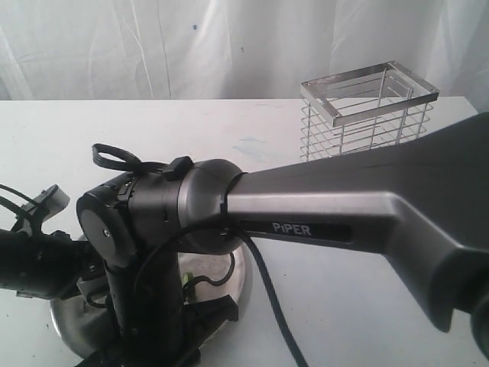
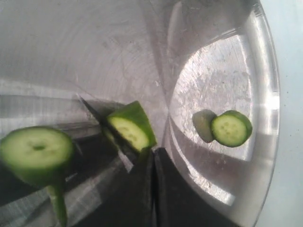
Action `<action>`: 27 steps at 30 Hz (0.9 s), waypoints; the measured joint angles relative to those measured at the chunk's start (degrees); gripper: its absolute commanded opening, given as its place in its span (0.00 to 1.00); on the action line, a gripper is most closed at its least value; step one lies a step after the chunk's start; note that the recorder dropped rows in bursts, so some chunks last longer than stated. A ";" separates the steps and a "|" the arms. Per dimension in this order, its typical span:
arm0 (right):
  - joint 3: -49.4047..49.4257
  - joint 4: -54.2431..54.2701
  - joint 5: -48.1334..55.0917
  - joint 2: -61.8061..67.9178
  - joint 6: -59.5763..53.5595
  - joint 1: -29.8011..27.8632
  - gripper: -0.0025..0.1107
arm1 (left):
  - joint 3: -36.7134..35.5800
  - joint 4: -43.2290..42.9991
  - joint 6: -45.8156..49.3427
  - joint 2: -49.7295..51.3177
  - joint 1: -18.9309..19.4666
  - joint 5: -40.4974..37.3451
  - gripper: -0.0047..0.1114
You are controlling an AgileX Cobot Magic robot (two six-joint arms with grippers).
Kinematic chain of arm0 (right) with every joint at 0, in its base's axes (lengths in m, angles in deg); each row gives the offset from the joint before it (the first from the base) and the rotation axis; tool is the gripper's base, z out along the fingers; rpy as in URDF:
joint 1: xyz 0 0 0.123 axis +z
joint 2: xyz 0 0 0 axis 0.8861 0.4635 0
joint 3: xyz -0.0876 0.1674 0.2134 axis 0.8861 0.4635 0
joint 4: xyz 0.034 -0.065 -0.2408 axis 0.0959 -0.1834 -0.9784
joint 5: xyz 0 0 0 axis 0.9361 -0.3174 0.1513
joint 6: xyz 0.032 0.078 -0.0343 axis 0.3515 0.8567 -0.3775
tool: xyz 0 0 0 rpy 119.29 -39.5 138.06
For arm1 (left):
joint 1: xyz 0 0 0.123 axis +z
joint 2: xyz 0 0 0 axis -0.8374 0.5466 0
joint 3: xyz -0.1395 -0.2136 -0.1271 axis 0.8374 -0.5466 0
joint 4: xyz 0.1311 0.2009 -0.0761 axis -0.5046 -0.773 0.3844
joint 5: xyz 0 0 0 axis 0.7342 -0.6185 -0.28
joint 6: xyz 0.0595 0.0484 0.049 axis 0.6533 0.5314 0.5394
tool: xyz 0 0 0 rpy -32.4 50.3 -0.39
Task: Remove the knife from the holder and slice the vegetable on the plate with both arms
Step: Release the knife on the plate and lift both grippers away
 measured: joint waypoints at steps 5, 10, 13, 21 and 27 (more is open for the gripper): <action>0.00 -0.40 0.51 -0.32 0.00 0.00 0.02 | 2.43 0.69 -0.14 -2.44 0.00 -1.05 0.04; 0.00 -2.04 -0.14 -1.97 0.00 -0.34 0.02 | 4.14 0.69 -0.79 -10.54 0.00 1.28 0.04; 0.00 -2.64 -2.74 -4.75 0.00 -3.58 0.02 | 4.14 0.69 -0.79 -14.98 0.00 5.55 0.04; 0.00 2.54 -10.41 -4.15 -6.52 -10.98 0.03 | 4.14 0.37 -0.79 -17.52 0.00 8.69 0.04; 0.00 4.03 -13.61 -3.78 -10.30 -11.29 0.26 | 4.14 0.37 -5.07 -18.15 0.00 11.73 0.04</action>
